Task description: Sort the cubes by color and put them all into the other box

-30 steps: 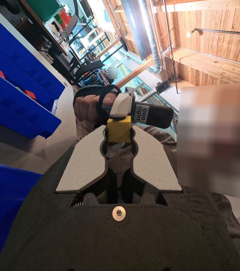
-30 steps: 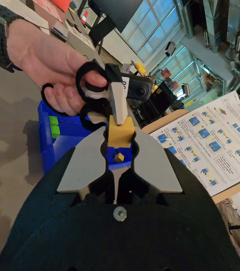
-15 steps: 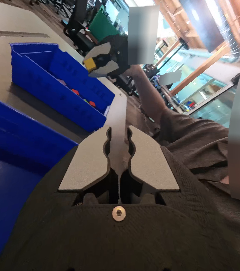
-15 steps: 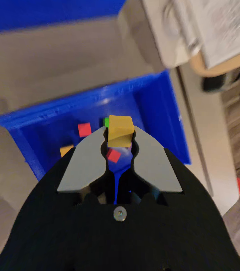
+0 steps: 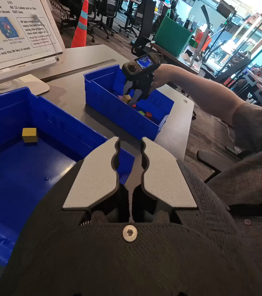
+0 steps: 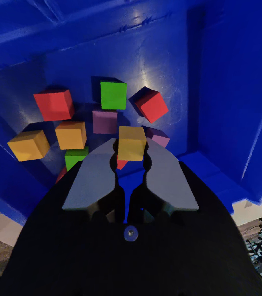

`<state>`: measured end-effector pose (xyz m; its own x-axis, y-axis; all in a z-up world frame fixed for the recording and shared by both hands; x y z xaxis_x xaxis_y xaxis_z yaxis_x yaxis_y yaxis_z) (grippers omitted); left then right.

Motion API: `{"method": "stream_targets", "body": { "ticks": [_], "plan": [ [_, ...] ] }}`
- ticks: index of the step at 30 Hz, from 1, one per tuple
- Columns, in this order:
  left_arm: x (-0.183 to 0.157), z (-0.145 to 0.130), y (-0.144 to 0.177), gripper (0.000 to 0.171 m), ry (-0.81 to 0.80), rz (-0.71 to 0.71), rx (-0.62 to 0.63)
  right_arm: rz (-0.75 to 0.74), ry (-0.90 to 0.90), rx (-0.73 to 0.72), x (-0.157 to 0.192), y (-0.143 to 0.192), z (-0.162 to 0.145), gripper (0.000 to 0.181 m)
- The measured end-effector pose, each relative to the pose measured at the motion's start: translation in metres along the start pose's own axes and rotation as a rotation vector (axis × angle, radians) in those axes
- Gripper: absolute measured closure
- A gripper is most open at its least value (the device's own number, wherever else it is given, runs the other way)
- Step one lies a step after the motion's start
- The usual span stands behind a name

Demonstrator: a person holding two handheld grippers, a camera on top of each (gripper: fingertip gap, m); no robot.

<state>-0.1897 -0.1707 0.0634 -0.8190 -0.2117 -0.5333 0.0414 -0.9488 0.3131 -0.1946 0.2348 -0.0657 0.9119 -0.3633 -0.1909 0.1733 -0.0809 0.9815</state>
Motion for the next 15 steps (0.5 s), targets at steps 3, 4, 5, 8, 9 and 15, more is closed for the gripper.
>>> {"method": "stream_targets", "body": {
  "ticks": [3, 4, 5, 8, 9, 15],
  "plan": [
    [0.004, 0.003, 0.006, 0.147, -0.006, 0.023, 0.001, 0.038, 0.012, 0.023, -0.001, -0.006, -0.003, 0.151],
    [0.006, 0.004, 0.008, 0.147, -0.005, 0.032, 0.002, 0.050, 0.014, 0.034, -0.001, -0.009, -0.004, 0.151],
    [0.009, 0.005, 0.008, 0.146, -0.006, 0.043, 0.004, 0.060, 0.017, 0.042, -0.002, -0.011, -0.004, 0.151],
    [0.020, 0.010, 0.005, 0.144, -0.023, 0.124, 0.043, 0.098, 0.016, 0.060, -0.002, -0.020, -0.004, 0.151],
    [0.025, 0.011, 0.003, 0.143, -0.027, 0.160, 0.057, 0.113, 0.010, 0.072, -0.002, -0.024, -0.004, 0.151],
    [0.057, 0.027, -0.005, 0.141, -0.074, 0.443, 0.082, 0.152, -0.041, 0.081, -0.003, -0.030, -0.006, 0.151]
  ]
}}
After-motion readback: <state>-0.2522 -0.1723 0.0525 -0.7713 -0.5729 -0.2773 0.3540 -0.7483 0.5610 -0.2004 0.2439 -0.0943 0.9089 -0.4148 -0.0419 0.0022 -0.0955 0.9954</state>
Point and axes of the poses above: each gripper's, where its closed fingertips meet, y back along the fingers, z out of its top, x = y × z across the jaws, the point moved 7 cm from there along y, back along the fingers, and after that the axes turned 12 degrees about y, right-handed, at the moved point
